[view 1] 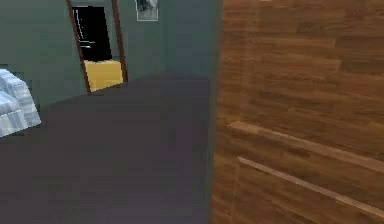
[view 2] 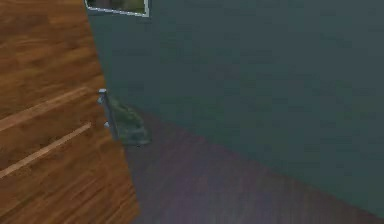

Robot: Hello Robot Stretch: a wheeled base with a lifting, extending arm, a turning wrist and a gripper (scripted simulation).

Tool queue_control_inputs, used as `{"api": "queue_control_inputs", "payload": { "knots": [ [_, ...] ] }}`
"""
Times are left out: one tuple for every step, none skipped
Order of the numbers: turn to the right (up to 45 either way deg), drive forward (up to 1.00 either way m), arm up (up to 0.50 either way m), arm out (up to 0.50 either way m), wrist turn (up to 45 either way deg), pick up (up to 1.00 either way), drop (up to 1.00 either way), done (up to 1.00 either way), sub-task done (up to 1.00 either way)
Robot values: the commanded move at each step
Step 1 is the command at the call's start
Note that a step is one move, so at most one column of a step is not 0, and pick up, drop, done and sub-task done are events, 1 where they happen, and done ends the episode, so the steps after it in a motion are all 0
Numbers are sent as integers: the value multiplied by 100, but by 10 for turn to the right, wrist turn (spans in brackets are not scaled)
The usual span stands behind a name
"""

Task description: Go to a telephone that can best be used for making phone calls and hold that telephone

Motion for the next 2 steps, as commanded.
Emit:
{"api": "queue_control_inputs", "payload": {
  "knots": [
    [0,30,0,0,0,0,0,0,0],
    [-450,0,0,0,0,0,0,0,0]
  ]
}}
